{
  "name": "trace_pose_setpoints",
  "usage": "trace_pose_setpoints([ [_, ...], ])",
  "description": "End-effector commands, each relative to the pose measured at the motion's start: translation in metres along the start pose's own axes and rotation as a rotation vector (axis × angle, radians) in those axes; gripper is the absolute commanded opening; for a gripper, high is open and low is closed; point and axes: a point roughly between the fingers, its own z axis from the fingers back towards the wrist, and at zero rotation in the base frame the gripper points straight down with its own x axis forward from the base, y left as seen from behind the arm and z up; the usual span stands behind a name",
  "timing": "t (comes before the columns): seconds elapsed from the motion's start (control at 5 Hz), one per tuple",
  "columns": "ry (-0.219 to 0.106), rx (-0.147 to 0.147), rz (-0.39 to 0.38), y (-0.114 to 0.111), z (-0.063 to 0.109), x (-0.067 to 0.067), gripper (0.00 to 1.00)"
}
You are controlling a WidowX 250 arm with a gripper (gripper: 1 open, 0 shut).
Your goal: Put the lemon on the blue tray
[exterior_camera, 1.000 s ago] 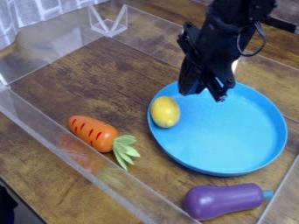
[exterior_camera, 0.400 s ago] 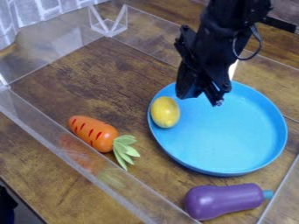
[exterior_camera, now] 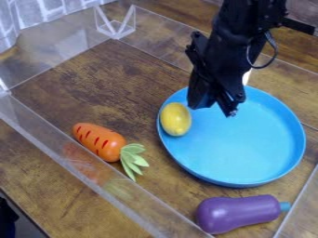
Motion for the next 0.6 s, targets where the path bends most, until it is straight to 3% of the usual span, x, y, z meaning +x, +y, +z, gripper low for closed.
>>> trace_pose_setpoints([
  [0.0,-0.094,0.017,0.0,0.0006,0.0289,0.004,0.0],
  [0.4,-0.109,0.013,-0.013,-0.0016,0.0312,0.0043,0.0],
])
